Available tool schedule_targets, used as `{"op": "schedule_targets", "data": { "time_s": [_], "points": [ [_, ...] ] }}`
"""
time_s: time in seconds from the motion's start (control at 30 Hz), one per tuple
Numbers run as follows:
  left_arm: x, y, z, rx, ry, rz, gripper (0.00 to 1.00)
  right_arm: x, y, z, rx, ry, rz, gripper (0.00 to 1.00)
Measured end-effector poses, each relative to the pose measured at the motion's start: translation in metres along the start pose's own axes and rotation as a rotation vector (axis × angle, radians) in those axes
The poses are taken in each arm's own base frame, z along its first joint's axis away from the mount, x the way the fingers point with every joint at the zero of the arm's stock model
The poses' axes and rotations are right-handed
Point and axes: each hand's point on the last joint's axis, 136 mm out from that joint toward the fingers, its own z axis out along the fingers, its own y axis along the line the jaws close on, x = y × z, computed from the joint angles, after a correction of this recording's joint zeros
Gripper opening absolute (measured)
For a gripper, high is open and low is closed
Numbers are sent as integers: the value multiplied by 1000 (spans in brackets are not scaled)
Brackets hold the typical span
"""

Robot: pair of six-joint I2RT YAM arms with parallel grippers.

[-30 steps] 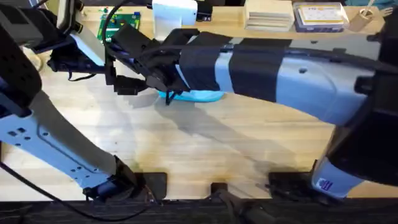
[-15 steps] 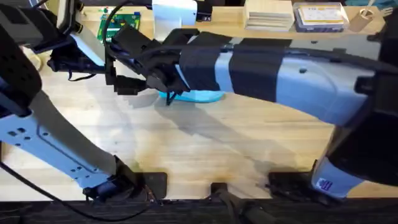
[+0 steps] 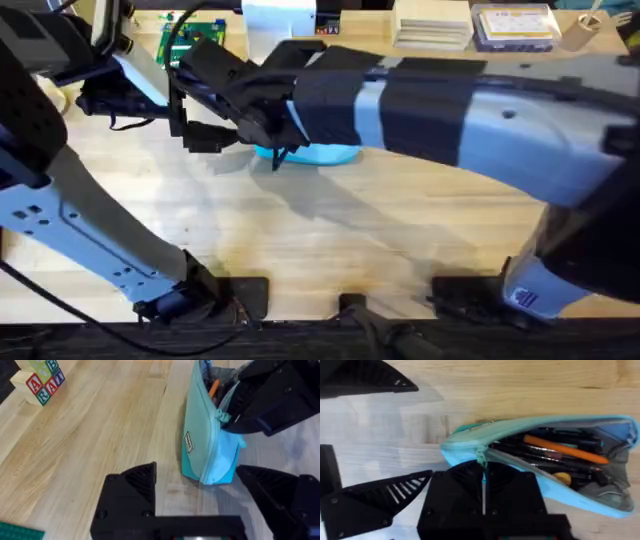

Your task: Unzip the bag, pick up the pens from the table one at a time and place them inside, then zip the bag closed.

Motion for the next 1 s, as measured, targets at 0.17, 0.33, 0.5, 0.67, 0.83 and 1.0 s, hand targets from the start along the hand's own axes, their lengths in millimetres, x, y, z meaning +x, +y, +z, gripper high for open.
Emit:
{"op": "schedule_targets", "data": {
  "time_s": [0.17, 0.33, 0.5, 0.67, 0.83, 1.0],
  "points": [
    [0, 0, 0, 0, 0, 0, 993, -6, 4, -15, -32, -14, -7, 33],
    [0, 0, 0, 0, 0, 0, 993, -7, 5, -19, -42, -13, -6, 33],
    [0, 0, 0, 0, 0, 0, 993, -6, 6, -20, -45, -12, -10, 33],
    [0, 0, 0, 0, 0, 1, 993, -5, 7, -20, -47, -12, -13, 33],
    [0, 0, 1, 2, 0, 1, 993, -5, 7, -20, -47, -12, -14, 33],
    [-3, -2, 6, 19, 0, 8, 993, -5, 7, -20, -46, -12, -16, 33]
  ]
}}
